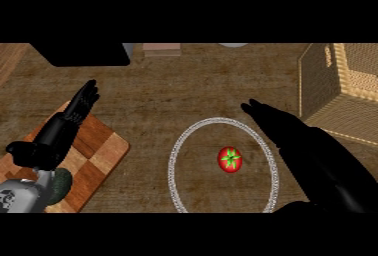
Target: Pick the tomato from the placemat and place it in the basket
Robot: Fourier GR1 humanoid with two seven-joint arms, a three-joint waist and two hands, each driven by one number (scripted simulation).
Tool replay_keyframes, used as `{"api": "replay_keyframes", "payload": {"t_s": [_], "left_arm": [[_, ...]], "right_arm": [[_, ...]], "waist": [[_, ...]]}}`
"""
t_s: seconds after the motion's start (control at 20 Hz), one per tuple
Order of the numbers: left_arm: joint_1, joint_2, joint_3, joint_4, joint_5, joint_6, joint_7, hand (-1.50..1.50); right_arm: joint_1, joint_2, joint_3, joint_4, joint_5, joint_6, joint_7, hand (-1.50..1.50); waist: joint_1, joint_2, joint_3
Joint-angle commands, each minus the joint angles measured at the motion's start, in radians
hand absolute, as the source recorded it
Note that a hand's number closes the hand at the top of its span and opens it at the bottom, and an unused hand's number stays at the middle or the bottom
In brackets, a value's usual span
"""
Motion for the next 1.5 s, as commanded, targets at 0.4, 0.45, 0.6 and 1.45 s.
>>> {"api": "replay_keyframes", "payload": {"t_s": [0.4, 0.45, 0.6, 1.45], "left_arm": [[-0.015, -0.049, 0.035, 0.073, -0.023, -0.06, -0.048, 0.0], [0.005, -0.052, 0.03, 0.021, -0.051, -0.034, -0.028, 0.0], [0.013, -0.066, 0.032, -0.006, -0.058, -0.033, -0.008, 0.0], [-0.042, -0.146, 0.142, 0.094, -0.127, -0.15, -0.014, 0.0]], "right_arm": [[0.122, -0.072, -0.109, -0.043, -0.022, 0.033, 0.022, -1.5], [0.115, -0.026, -0.065, -0.123, -0.002, 0.015, 0.134, -1.5], [0.2, 0.053, 0.056, -0.082, 0.17, -0.048, 0.045, -1.5], [0.393, 0.191, 0.0, 0.26, 0.482, -0.174, -0.463, -1.5]], "waist": [[0.016, 0.013, 0.003], [0.018, 0.009, 0.002], [0.021, 0.009, 0.003], [0.016, 0.011, 0.003]]}}
